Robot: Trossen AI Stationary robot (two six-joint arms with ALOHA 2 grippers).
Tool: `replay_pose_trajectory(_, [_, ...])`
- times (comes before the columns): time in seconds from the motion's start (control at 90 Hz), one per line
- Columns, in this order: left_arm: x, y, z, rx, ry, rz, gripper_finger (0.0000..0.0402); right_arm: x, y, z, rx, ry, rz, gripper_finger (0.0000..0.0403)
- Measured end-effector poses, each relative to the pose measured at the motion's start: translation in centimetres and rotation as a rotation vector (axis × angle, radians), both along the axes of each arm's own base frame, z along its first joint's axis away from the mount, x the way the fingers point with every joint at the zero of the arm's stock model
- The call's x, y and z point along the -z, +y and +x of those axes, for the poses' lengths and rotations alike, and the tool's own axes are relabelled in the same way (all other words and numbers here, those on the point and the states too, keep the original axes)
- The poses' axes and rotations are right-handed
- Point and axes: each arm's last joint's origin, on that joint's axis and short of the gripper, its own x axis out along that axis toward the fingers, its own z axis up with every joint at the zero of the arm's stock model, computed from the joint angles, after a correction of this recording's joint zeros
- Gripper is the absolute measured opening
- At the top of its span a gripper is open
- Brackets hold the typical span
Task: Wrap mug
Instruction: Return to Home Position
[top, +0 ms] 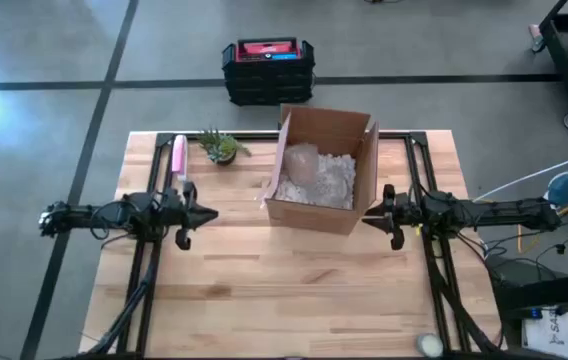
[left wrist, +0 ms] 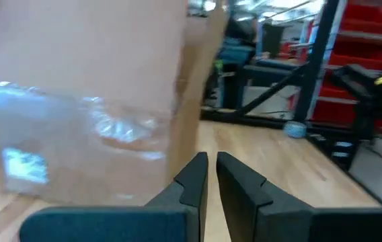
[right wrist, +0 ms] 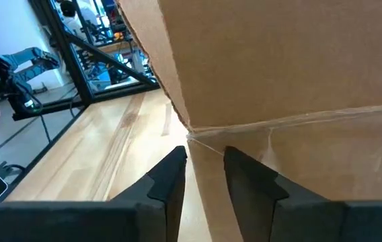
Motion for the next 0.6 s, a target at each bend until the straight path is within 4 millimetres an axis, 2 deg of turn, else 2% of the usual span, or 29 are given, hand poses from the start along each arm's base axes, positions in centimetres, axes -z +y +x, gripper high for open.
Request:
replay_pose_trajectory(0.089, [-0.37,0.06,-0.16,-0.018,-0.042,0.001,0.002,0.01,0.0,0.0,0.0,0.0,0.0,0.0095])
replay_pose_trajectory(0.6, [-0.19,0.15,-0.05,-0.048,-0.021,-0.008,0.002,0.01,0.0,0.0,0.0,0.0,0.0,0.0112])
